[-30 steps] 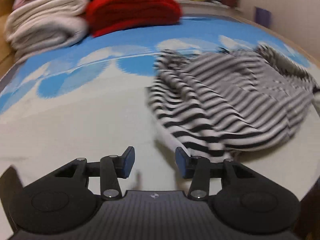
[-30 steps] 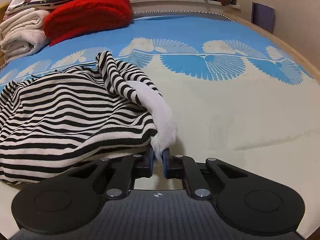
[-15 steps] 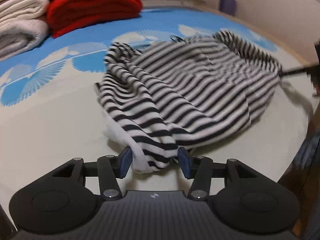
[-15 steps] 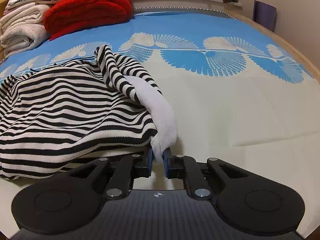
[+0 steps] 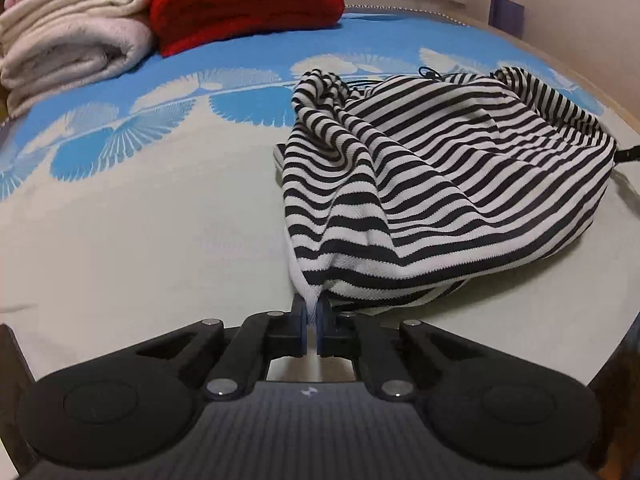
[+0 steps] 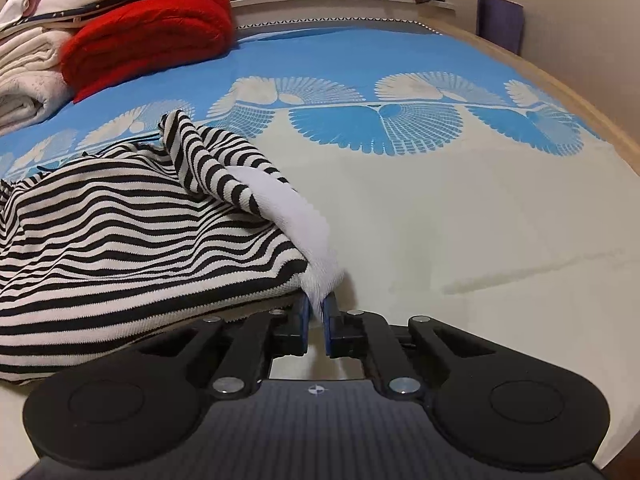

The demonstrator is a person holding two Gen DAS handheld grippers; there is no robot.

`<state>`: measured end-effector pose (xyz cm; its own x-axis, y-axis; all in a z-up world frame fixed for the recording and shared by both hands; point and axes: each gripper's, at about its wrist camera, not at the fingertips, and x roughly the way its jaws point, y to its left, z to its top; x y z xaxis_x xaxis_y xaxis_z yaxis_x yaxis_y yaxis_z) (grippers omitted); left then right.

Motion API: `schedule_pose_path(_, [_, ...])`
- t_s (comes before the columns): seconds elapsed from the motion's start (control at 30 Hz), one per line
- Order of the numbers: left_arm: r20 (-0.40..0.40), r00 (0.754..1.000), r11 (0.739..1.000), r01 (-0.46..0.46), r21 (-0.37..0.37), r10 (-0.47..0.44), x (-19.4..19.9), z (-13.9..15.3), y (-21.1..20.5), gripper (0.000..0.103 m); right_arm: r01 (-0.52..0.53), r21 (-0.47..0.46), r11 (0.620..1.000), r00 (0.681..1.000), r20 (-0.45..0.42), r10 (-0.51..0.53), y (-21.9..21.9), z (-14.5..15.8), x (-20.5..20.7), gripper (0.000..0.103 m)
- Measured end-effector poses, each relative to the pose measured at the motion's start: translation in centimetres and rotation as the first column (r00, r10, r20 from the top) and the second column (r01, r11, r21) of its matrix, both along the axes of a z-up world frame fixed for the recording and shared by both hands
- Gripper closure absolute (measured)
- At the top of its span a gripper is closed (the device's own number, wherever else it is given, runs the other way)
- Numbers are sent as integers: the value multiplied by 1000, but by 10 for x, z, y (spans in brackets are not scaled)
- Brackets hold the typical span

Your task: Fold small clothes

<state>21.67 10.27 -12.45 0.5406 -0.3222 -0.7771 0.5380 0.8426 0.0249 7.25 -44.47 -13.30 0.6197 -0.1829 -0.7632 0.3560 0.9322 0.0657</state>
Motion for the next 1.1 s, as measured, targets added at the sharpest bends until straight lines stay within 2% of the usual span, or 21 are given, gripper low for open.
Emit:
schedule_pose_path(0.07, [10, 1000, 1000, 2, 14, -2, -1, 1, -3, 98, -2, -21, 1000, 1000, -10, 2, 7, 0, 1, 97])
schedule_pose_path(0.13, [-2, 1000, 1000, -17, 21, 17, 4, 0, -1, 92, 0, -25, 1000, 1000, -15, -1, 8, -1, 1, 97])
schedule_pose_path(0.17, [-2, 1000, 999, -31, 35, 31, 4, -1, 0, 86, 4, -10, 1000, 1000, -22, -4, 7, -2, 1, 95])
schedule_pose_path(0.23, [8, 998, 998, -56, 32, 55, 2, 2, 4, 59, 48, 49, 998, 998, -38, -46, 0, -4, -4, 78])
schedule_pose_path(0.27, [34, 996, 997, -79, 27, 78, -1, 7, 6, 33, 75, 84, 994, 997, -36, -72, -3, -3, -8, 57])
schedule_pose_path(0.3, [69, 993, 995, -100, 16, 99, -5, 13, 8, 17, 95, 139, 986, 995, -16, -94, -6, -1, -15, 41])
schedule_pose_path(0.37, [114, 985, 991, -130, -23, 131, -10, 25, 11, 9, 92, 272, 958, 993, 45, -108, -11, 3, -27, 34])
schedule_pose_path(0.43, [123, 976, 983, -176, -53, 181, -11, 33, 11, 5, 73, 395, 916, 990, 82, -114, -12, 2, -31, 29])
schedule_pose_path(0.5, [128, 967, 974, -210, -82, 220, -10, 38, 2, 0, 92, 489, 867, 985, 82, -151, -13, -5, -24, 23])
schedule_pose_path(0.57, [138, 956, 965, -249, -86, 259, -8, 40, -12, 0, 146, 555, 819, 977, 46, -206, -15, -18, -9, 23])
schedule_pose_path(0.67, [68, 950, 952, -300, -67, 305, 4, 35, -36, 0, 266, 585, 766, 949, -18, -316, -18, -37, 12, 22])
schedule_pose_path(0.7, [22, 948, 947, -317, -47, 318, 11, 29, -42, 0, 276, 586, 762, 941, -1, -339, -17, -37, 16, 29])
schedule_pose_path(0.73, [-19, 941, 941, -337, -21, 337, 16, 22, -45, 0, 287, 576, 765, 933, 13, -360, -17, -35, 20, 41])
schedule_pose_path(0.77, [-57, 930, 932, -363, 9, 363, 22, 15, -48, 0, 287, 563, 775, 932, 25, -363, -15, -32, 25, 79])
schedule_pose_path(0.8, [-91, 916, 921, -389, 31, 390, 29, 10, -48, 0, 290, 542, 789, 931, 29, -363, -13, -29, 29, 84])
schedule_pose_path(0.87, [-137, 892, 902, -431, 38, 432, 38, 7, -44, 0, 325, 505, 799, 921, 23, -389, -5, -21, 33, 85])
schedule_pose_path(0.9, [-152, 880, 892, -452, 23, 450, 41, 8, -39, 0, 328, 475, 817, 922, 29, -387, 3, -14, 36, 86])
schedule_pose_path(0.97, [-182, 854, 867, -498, -18, 487, 46, 13, -28, 0, 297, 362, 884, 935, 78, -346, 24, 12, 44, 86])
schedule_pose_path(1.0, [-201, 843, 856, -516, -36, 500, 49, 14, -22, 0, 262, 287, 921, 945, 116, -305, 38, 27, 51, 86])
schedule_pose_path(1.03, [-217, 834, 848, -528, -50, 507, 53, 16, -17, 0, 210, 172, 962, 957, 164, -239, 62, 47, 59, 86])
schedule_pose_path(1.1, [-253, 818, 834, -548, -71, 516, 59, 18, -6, 0, 93, -38, 995, 968, 237, -81, 119, 79, 77, 87])
